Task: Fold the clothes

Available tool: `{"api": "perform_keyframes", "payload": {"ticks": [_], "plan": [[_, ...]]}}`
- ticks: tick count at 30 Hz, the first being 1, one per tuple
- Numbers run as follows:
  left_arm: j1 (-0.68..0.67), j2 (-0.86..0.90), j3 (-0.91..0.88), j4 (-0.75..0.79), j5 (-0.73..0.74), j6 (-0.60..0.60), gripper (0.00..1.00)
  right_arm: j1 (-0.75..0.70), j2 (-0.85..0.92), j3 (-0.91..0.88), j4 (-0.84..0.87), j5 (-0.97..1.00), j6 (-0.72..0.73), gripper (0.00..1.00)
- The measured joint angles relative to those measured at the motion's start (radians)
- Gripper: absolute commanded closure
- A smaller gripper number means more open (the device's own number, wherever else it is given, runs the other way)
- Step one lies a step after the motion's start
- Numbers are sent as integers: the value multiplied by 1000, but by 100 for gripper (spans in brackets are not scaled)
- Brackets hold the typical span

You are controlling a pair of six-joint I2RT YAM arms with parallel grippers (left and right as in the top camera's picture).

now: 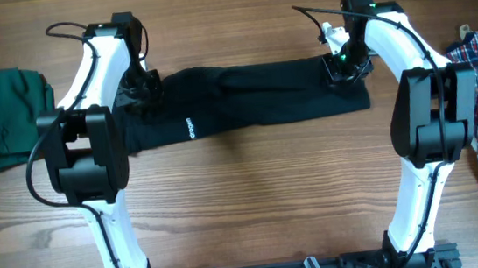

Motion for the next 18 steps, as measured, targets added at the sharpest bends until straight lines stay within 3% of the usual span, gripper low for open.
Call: {"api": "perform_keyframes", "payload": {"ticks": [2, 3, 4, 8, 10, 13, 18], "plan": [[5, 0, 34, 0, 0, 0, 56, 2, -2, 0, 2, 2, -2, 18], [9, 0, 60, -2, -3, 0, 55, 3, -2, 0, 3, 2, 0, 3], [10, 0, 94, -3, -6, 0, 53, 3, -4, 0, 6, 6, 0, 0], [10, -11, 235, 5, -5, 0, 44, 1, -5, 12, 8, 25, 0, 0], [8, -26, 262, 12, 2, 0, 46, -6, -5, 29, 6, 24, 0, 0], [3, -32, 265, 12, 47, 0, 58, -15, -6, 67, 6, 5, 0, 0], [-35, -32, 265, 11, 192, 0, 57, -18, -19, 79, 44, -49, 0, 0]]}}
